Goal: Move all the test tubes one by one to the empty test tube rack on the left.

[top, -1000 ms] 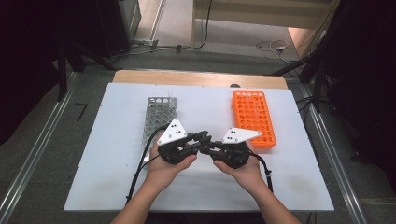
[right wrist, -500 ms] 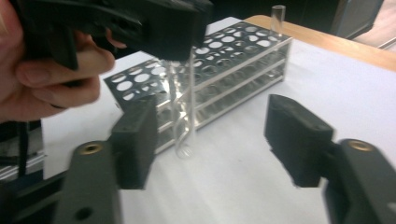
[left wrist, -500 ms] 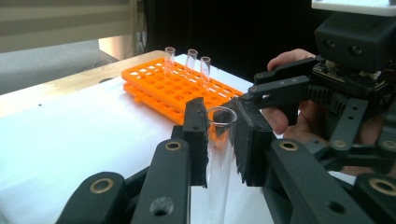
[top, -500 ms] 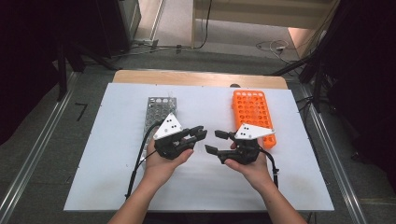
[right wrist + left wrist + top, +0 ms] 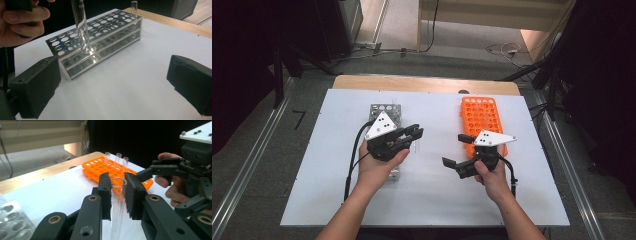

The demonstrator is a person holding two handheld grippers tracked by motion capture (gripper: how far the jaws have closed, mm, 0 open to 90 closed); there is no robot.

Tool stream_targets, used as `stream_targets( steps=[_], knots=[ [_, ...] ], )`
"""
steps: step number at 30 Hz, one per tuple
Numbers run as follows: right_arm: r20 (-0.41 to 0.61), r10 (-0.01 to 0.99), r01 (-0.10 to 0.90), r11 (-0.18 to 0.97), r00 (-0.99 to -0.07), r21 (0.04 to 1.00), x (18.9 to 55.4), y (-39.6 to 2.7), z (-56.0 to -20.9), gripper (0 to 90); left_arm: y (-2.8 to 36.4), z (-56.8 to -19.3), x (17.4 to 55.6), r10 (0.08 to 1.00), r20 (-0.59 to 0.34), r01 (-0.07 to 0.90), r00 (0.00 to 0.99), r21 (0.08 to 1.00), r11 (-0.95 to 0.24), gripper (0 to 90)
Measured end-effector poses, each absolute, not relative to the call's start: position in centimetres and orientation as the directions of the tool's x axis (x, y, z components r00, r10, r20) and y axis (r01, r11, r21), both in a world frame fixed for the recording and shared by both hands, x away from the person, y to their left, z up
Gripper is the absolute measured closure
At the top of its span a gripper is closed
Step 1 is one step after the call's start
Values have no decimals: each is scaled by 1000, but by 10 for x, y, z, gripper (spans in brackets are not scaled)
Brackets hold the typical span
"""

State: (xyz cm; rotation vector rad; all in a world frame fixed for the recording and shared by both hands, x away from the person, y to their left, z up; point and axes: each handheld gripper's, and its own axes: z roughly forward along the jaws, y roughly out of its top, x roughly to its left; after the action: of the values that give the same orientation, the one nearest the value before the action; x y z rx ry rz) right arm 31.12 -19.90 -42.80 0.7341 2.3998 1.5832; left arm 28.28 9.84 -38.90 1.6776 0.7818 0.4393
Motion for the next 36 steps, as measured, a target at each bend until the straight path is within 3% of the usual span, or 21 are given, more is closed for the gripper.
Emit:
stream_targets(
  steps=[17, 36],
  knots=[
    [120, 536, 319, 296, -836, 900, 321, -226, -433, 0, 128, -378, 301, 758, -123, 252, 641, 966, -56, 753],
    [128, 554, 328, 279, -822, 903, 325, -240, -435, 0, 146, -375, 349, 825, -91, 238, 557, 970, -54, 754]
  ],
)
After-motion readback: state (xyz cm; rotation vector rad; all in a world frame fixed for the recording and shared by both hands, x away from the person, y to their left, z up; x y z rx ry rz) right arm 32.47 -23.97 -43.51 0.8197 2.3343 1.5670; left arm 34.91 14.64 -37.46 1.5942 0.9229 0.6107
